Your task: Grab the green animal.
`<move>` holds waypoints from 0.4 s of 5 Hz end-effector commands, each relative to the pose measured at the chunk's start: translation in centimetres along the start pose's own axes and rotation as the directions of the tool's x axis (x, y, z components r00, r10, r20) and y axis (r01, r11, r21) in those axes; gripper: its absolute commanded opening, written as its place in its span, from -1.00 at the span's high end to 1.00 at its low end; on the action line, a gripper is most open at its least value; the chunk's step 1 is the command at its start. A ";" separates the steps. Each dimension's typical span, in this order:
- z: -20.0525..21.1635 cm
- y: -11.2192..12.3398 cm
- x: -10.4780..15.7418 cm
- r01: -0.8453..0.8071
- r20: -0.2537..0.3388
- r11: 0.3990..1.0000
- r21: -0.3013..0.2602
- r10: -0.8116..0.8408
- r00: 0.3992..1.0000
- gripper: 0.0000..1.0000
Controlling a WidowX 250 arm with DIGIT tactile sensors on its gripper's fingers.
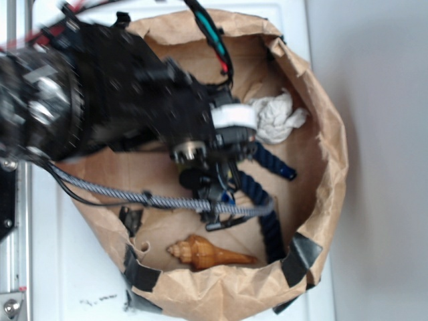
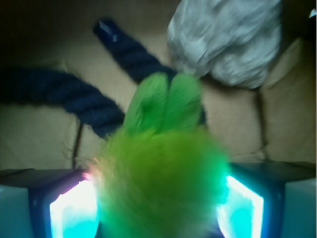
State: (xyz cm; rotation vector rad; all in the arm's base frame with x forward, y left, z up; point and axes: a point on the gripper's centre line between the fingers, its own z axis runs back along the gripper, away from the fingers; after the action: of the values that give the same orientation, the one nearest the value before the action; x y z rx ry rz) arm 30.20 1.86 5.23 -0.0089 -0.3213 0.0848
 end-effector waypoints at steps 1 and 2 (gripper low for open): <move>0.7 0.0 0.7 -0.010 0.028 1.000 0.005 0.010 1.000 1.00; 1.5 0.5 1.0 -0.028 0.041 1.000 0.010 0.027 0.999 1.00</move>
State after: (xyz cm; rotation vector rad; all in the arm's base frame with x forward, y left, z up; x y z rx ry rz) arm 29.57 2.13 5.14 -0.0077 -0.2890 0.1074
